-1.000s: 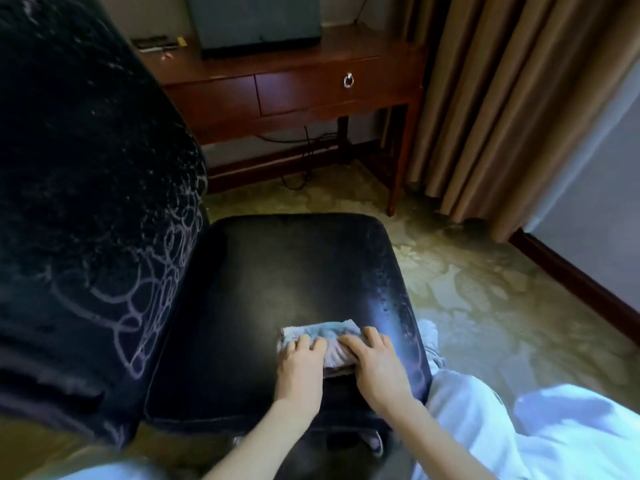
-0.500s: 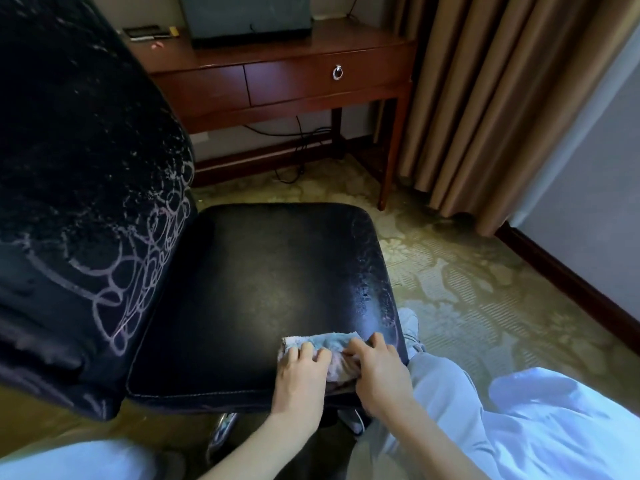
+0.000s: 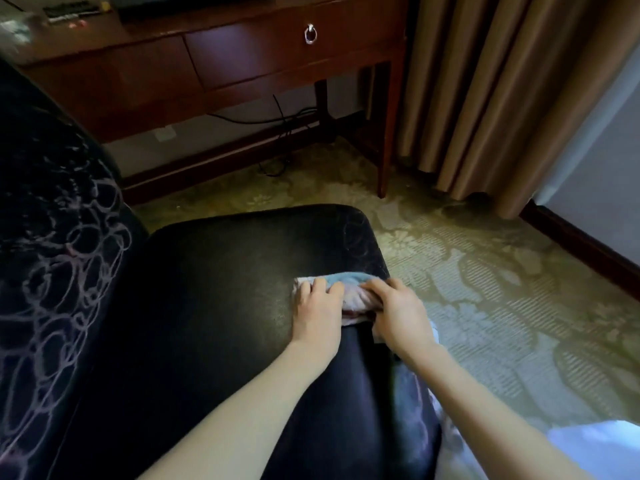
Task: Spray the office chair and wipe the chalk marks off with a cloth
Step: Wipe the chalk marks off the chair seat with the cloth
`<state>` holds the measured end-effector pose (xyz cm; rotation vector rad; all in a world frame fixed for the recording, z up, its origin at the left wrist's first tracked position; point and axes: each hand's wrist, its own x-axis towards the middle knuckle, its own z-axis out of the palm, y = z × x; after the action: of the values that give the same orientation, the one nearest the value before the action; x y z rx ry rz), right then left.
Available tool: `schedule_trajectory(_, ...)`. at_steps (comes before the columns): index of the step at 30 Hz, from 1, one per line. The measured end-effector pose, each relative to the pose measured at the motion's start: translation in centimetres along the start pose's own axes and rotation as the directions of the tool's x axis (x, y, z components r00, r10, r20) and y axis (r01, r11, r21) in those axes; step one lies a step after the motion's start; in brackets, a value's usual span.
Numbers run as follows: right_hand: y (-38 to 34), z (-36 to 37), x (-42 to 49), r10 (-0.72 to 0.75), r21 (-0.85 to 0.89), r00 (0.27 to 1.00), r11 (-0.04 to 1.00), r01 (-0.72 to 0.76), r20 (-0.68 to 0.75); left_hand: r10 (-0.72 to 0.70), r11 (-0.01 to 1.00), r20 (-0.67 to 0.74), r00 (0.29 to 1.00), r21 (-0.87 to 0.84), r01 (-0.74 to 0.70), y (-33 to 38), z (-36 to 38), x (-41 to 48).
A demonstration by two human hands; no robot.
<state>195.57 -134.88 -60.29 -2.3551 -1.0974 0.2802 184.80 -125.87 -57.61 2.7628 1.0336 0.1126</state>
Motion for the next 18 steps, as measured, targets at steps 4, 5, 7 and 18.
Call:
schedule_trajectory(4,0.6,0.6,7.9,-0.055,0.009,0.995,0.998,0.055,-0.079,0.009,0.998,-0.057,0.998,0.064,-0.005,-1.2,0.7,8.0)
schedule_trajectory(5,0.7,0.8,10.0,-0.054,0.017,0.995,0.998,0.055,-0.078,0.007,0.997,-0.074,0.997,0.083,-0.001,-1.4,0.7,10.0)
schedule_trajectory(7,0.8,1.3,14.0,-0.051,0.024,0.996,0.998,0.053,-0.075,0.000,0.994,-0.096,0.995,0.108,0.010,-2.1,0.9,13.8)
schedule_trajectory(18,0.7,2.4,22.3,0.016,0.046,1.000,0.999,-0.015,-0.025,-0.001,0.990,-0.196,0.981,0.139,0.028,-4.1,2.0,22.5)
